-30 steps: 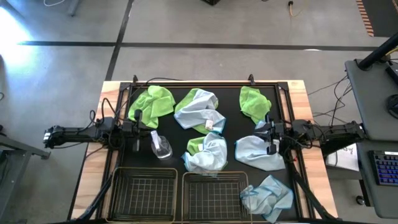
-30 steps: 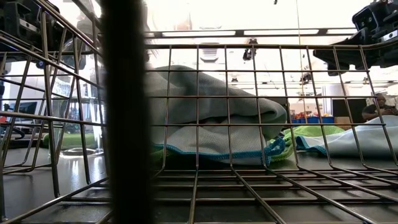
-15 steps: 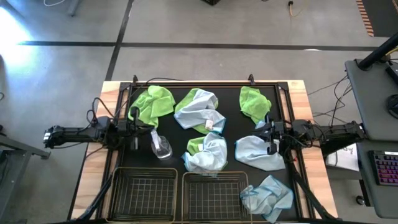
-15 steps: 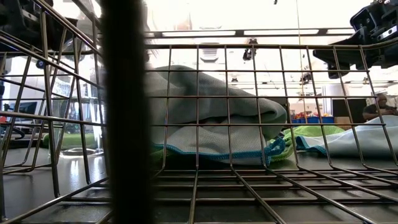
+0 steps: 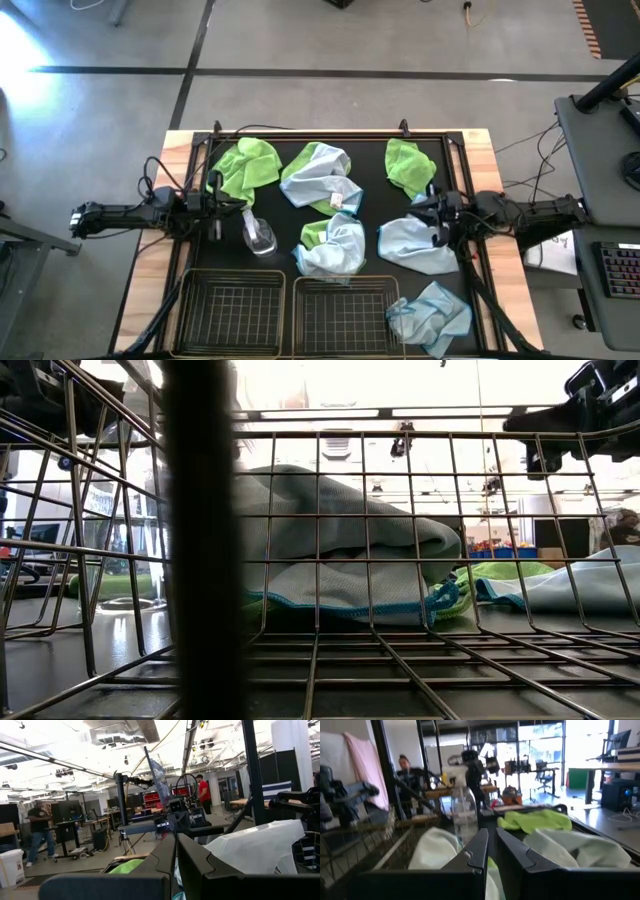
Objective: Sort microfiber towel by color & place in baskets
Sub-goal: Put the green microfiber cloth into the right wire basket
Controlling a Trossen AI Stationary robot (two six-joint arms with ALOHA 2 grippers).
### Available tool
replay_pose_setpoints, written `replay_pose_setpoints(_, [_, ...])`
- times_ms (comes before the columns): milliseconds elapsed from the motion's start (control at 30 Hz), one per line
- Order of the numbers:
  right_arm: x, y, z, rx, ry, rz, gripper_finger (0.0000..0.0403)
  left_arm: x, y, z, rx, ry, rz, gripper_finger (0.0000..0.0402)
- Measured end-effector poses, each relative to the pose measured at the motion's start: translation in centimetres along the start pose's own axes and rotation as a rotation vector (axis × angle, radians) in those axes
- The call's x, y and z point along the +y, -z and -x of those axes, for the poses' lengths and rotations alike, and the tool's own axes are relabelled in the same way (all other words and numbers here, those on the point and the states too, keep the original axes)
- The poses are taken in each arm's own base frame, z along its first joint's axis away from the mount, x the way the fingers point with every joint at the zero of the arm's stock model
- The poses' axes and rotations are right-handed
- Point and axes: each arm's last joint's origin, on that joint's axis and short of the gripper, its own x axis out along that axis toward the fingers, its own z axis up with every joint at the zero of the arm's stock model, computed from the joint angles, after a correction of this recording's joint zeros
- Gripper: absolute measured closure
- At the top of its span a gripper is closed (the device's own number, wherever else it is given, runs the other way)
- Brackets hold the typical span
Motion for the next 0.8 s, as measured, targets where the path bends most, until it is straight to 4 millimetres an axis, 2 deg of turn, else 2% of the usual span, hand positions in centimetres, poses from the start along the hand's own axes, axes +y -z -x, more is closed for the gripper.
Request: replay_pose_setpoints(800, [0.00, -0.05, -0.01, -0.005, 0.000, -0.068, 0.0374, 0.00, 0.00, 0.00, 0.000, 0.000, 0.001, 0.0400])
